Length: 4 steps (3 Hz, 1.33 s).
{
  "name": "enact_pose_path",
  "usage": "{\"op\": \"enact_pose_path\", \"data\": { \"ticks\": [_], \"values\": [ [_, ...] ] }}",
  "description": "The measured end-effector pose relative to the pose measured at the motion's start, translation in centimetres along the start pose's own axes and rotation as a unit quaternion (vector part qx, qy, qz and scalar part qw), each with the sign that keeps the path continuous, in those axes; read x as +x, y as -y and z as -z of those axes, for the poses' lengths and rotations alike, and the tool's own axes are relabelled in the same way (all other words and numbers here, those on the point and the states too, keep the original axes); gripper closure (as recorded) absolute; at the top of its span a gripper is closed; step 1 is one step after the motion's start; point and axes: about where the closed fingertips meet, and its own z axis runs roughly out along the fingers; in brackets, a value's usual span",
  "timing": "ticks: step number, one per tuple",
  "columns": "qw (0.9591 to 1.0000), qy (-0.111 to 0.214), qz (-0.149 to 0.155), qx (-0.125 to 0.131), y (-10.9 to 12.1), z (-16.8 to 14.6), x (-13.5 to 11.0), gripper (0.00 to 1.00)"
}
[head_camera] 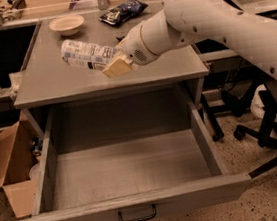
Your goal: Pick blue plastic bottle from top drawer and place on counter
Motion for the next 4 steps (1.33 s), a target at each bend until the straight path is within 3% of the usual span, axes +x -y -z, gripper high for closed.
{"op": "enact_pose_path", "data": {
  "ticks": [1,2,3,4],
  "values": [
    [0.9971,-0.029,-0.054,0.044,4.9,2.1,2.5,1.0],
    [0.9912,-0.071,-0.098,0.055,8.7,1.7,5.1,1.0],
    [0.983,-0.109,-0.138,0.053,10.9,0.9,8.0,1.0],
    [0.9755,-0.127,-0.173,0.047,12.2,0.1,10.1,0.82]
  ]
}}
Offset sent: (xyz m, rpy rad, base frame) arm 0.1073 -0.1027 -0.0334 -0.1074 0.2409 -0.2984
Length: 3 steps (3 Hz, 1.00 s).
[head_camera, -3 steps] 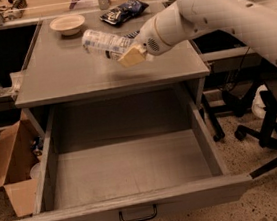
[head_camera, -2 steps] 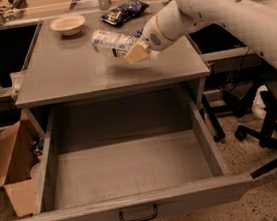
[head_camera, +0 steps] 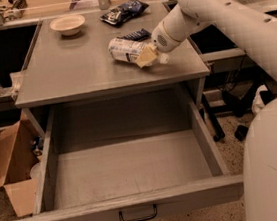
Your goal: Pick blue plastic bottle from top drawer and place on counter
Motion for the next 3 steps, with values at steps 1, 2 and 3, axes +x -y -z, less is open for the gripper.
{"op": "enact_pose_path", "data": {
  "ticks": [1,2,3],
  "values": [
    [1.0,-0.001,-0.001,0.0,0.13,-0.03,0.05,0.6],
    [1.0,-0.001,-0.001,0.0,0.12,-0.04,0.05,0.36],
    [1.0,-0.001,-0.001,0.0,0.12,-0.04,0.05,0.06]
  ]
}}
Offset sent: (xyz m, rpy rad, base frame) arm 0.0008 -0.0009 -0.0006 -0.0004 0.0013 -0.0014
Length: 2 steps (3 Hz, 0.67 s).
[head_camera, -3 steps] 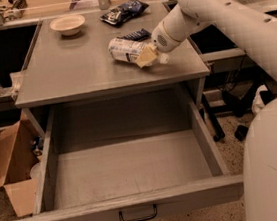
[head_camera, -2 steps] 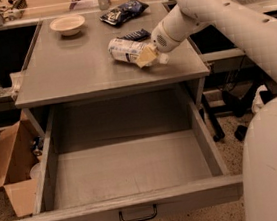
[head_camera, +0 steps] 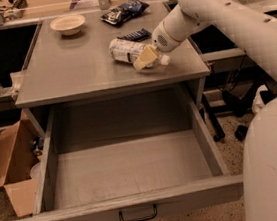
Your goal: Pick blue plastic bottle from top drawer and place on counter
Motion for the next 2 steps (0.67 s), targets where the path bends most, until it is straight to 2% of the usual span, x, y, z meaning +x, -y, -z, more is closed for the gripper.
{"op": "enact_pose_path", "data": {
  "ticks": [1,2],
  "values": [
    [1.0,0.0,0.0,0.0,0.0,0.0,0.0,0.0],
    [1.0,0.0,0.0,0.0,0.0,0.0,0.0,0.0]
  ]
}}
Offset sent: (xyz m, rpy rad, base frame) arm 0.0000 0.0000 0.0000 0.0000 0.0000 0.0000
